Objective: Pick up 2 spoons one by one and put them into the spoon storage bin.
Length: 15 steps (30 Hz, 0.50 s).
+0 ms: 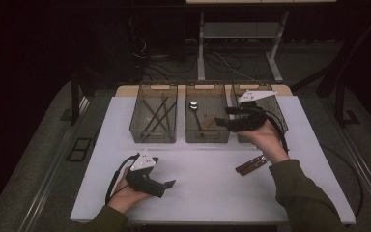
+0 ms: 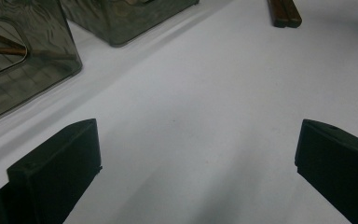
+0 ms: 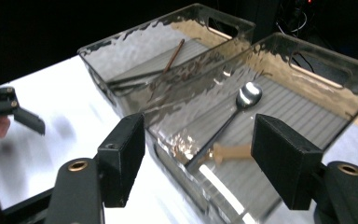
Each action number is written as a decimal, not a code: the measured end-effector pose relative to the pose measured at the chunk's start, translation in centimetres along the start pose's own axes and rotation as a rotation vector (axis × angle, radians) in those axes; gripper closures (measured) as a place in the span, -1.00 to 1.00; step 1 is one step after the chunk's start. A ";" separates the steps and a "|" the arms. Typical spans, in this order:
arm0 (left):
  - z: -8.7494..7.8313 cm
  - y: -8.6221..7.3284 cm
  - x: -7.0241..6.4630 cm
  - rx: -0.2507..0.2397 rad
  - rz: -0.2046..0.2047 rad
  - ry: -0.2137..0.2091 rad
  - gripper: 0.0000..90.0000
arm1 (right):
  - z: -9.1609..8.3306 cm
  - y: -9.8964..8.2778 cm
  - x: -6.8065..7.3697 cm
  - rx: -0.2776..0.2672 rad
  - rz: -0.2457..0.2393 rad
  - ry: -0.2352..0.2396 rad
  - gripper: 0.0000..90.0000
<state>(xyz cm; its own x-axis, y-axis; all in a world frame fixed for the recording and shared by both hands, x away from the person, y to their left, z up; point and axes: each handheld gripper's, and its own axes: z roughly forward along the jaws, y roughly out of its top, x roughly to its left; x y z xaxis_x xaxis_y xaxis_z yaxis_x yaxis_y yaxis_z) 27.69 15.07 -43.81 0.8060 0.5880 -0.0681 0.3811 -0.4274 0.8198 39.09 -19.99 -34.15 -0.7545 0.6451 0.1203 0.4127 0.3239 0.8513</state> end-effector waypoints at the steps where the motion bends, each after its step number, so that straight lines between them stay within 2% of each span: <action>1: 0.0 0.0 0.0 -0.002 -0.001 0.000 -1.00 | -0.2 -0.4 0.0 0.001 0.001 0.000 -0.24; 9: 0.0 0.1 -0.1 0.001 0.004 0.003 -1.00 | -1.9 -3.2 -0.4 0.013 0.013 -0.031 -0.19; 15: -0.1 0.1 -0.1 -0.001 0.006 0.007 -1.00 | -3.0 -5.1 -0.8 0.053 0.005 -0.052 -0.02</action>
<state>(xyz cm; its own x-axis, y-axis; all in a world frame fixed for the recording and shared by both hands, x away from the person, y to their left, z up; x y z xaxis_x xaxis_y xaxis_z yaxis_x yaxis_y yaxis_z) 27.56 15.05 -43.69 0.8053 0.5899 -0.0592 0.3758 -0.4307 0.8205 36.05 -24.24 -37.03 -0.7258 0.6811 0.0968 0.4436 0.3558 0.8226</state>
